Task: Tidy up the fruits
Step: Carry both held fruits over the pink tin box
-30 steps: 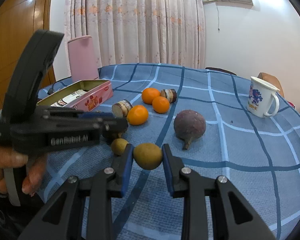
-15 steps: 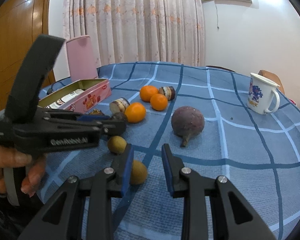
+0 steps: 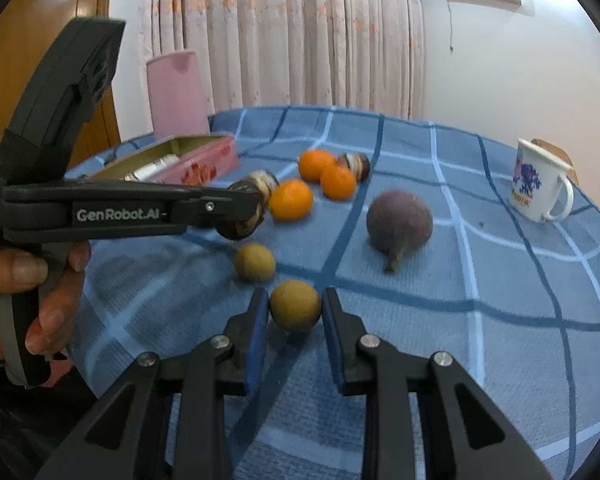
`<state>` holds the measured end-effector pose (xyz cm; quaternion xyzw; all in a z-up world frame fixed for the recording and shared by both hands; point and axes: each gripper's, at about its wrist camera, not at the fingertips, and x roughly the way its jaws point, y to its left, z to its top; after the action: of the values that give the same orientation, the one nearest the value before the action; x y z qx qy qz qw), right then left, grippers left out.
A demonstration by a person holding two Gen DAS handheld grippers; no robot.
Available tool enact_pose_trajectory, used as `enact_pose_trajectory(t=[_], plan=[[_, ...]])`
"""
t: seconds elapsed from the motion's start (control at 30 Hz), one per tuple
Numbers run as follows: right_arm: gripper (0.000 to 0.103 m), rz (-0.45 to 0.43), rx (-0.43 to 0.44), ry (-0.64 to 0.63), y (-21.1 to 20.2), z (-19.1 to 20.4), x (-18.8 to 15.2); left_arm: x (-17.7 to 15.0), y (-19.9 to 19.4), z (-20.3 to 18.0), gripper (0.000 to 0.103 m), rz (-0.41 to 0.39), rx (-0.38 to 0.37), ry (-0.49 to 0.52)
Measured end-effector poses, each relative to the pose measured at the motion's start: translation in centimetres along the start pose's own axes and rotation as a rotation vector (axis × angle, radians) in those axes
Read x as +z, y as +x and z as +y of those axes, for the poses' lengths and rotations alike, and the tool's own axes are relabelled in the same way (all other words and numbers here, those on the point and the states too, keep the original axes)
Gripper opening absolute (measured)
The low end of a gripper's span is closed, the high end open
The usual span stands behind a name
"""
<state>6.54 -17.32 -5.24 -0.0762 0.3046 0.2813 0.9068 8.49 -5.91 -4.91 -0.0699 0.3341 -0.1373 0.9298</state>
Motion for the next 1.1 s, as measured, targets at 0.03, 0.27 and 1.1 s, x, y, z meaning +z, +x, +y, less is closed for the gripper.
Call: enact_pose_trajectory(t=[0.03,0.27,1.1], plan=[[0.030,-0.009,0.001,-0.013,-0.2,0.2,0.6,0.4,-0.9,0.2,0.027,-0.026,0.009,0.005],[0.030,-0.052,0.060,-0.060,0.8,1.9,5.1,1.6,-4.6,3.3,0.027,-0.128,0.138,-0.001],[0.030,-0.055,0.210,-0.187,9.5,10.6,15.1,2.7,-6.8,15.2,0.027,-0.153,0.302,-0.155]])
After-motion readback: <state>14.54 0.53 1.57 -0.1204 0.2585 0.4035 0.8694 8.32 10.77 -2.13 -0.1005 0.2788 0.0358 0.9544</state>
